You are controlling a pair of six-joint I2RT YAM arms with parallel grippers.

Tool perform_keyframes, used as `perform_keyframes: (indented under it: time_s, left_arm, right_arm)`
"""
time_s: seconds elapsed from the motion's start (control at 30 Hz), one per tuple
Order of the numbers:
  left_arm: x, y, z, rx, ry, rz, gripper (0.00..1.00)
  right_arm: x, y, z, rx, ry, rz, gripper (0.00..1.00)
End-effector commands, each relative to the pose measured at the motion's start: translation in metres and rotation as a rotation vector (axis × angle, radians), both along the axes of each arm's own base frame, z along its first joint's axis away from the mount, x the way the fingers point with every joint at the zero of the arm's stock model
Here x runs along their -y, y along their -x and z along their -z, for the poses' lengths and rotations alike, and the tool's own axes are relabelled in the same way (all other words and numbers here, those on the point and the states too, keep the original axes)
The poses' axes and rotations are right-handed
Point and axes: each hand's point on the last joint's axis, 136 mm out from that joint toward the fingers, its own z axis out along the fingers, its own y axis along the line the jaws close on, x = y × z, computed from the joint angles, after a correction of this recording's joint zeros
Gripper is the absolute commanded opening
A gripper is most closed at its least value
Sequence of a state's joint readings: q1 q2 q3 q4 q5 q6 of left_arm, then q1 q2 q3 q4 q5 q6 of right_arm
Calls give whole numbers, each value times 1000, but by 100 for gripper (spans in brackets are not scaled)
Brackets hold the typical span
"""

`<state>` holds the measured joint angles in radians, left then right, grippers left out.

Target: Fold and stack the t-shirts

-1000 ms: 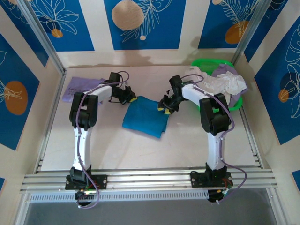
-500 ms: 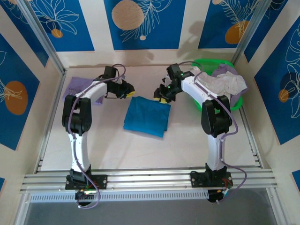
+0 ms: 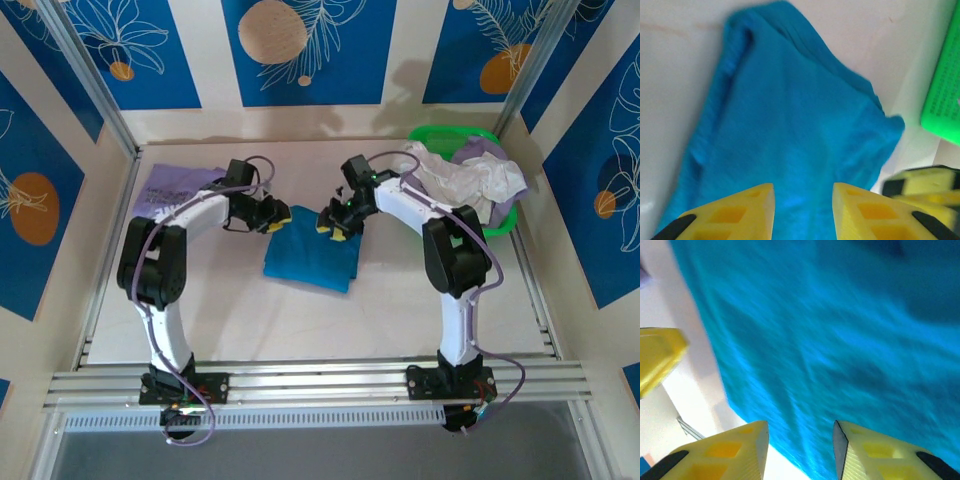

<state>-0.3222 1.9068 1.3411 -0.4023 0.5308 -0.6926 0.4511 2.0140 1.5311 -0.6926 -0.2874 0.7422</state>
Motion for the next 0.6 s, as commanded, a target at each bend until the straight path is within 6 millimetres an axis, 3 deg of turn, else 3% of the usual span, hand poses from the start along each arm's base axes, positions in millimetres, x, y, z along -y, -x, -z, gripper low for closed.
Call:
perform_keyframes:
  time_s: [0.0, 0.13, 0.27, 0.33, 0.43, 0.57]
  left_arm:
    - [2, 25, 26, -32, -56, 35, 37]
    - [2, 42, 54, -73, -65, 28, 37]
    - [7, 62, 68, -102, -64, 20, 39]
    - [15, 70, 65, -96, -54, 26, 40]
    - [19, 80, 53, -70, -71, 33, 43]
    - [3, 80, 29, 2, -150, 13, 47]
  right_arm:
    - [4, 13, -7, -16, -22, 74, 41]
    - [14, 22, 19, -59, 11, 85, 44]
    - [30, 5, 43, -81, 66, 54, 45]
    - [30, -7, 37, -45, 64, 22, 45]
    - [30, -18, 12, 25, 82, -21, 46]
    - [35, -14, -24, 106, 84, -45, 54]
